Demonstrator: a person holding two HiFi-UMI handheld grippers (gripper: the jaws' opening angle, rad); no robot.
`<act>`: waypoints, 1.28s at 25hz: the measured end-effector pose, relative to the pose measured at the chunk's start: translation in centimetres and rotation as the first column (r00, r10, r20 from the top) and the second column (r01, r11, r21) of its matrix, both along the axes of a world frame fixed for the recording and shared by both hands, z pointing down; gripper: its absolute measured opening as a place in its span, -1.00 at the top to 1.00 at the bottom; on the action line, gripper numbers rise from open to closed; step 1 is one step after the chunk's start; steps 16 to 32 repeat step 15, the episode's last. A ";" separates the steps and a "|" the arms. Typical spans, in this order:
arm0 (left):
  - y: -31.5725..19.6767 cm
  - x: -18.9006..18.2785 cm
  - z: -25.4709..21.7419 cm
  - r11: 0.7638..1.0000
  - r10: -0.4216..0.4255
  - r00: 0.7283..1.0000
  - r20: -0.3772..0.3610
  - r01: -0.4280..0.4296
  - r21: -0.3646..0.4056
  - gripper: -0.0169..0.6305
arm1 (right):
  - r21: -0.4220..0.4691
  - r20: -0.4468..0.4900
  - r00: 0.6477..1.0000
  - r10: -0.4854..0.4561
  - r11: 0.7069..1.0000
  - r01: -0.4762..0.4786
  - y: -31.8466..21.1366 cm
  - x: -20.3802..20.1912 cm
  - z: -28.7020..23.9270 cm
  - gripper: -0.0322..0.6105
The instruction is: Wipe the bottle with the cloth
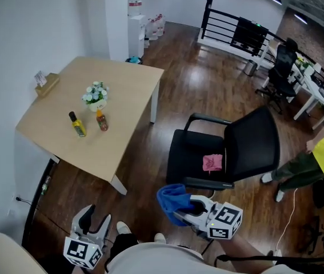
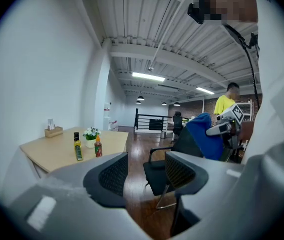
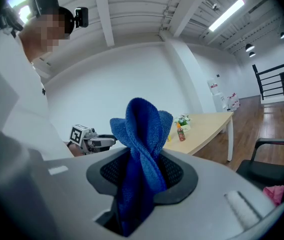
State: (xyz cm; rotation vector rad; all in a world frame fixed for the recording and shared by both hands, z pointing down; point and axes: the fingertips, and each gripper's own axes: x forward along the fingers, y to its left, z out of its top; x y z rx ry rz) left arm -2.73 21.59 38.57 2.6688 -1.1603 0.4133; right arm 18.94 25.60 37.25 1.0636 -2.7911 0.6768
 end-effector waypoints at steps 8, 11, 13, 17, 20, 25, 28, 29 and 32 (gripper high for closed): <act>3.0 3.7 -0.1 1.000 0.009 1.000 -0.017 -0.009 0.013 0.19 | 0.012 0.011 1.000 0.010 1.000 -0.011 3.8 3.1 0.1 0.47; 3.5 4.7 -0.4 0.999 0.027 1.000 -0.017 -0.026 0.022 0.19 | 0.016 0.007 1.000 0.010 1.000 -0.011 4.4 3.7 -0.1 0.47; 4.0 5.3 -0.5 0.999 0.045 0.999 -0.001 -0.045 0.024 0.19 | 0.018 0.006 1.000 0.012 1.000 -0.012 4.9 4.1 -0.1 0.47; 4.4 5.8 -0.6 0.998 0.059 0.998 0.011 -0.059 0.025 0.19 | 0.019 0.004 1.000 0.015 1.000 -0.015 5.3 4.5 0.0 0.47; 4.4 5.8 -0.6 0.998 0.059 0.998 0.011 -0.059 0.025 0.19 | 0.019 0.004 1.000 0.015 1.000 -0.015 5.3 4.5 0.0 0.47; 4.4 5.8 -0.6 0.998 0.059 0.998 0.011 -0.059 0.025 0.19 | 0.019 0.004 1.000 0.015 1.000 -0.015 5.3 4.5 0.0 0.47; 4.4 5.8 -0.6 0.998 0.059 0.998 0.011 -0.059 0.025 0.19 | 0.019 0.004 1.000 0.015 1.000 -0.015 5.3 4.5 0.0 0.47; 4.4 5.8 -0.6 0.998 0.059 0.998 0.011 -0.059 0.025 0.19 | 0.019 0.004 1.000 0.015 1.000 -0.015 5.3 4.5 0.0 0.47; 4.4 5.8 -0.6 0.998 0.059 0.998 0.011 -0.059 0.025 0.19 | 0.019 0.004 1.000 0.015 1.000 -0.015 5.3 4.5 0.0 0.47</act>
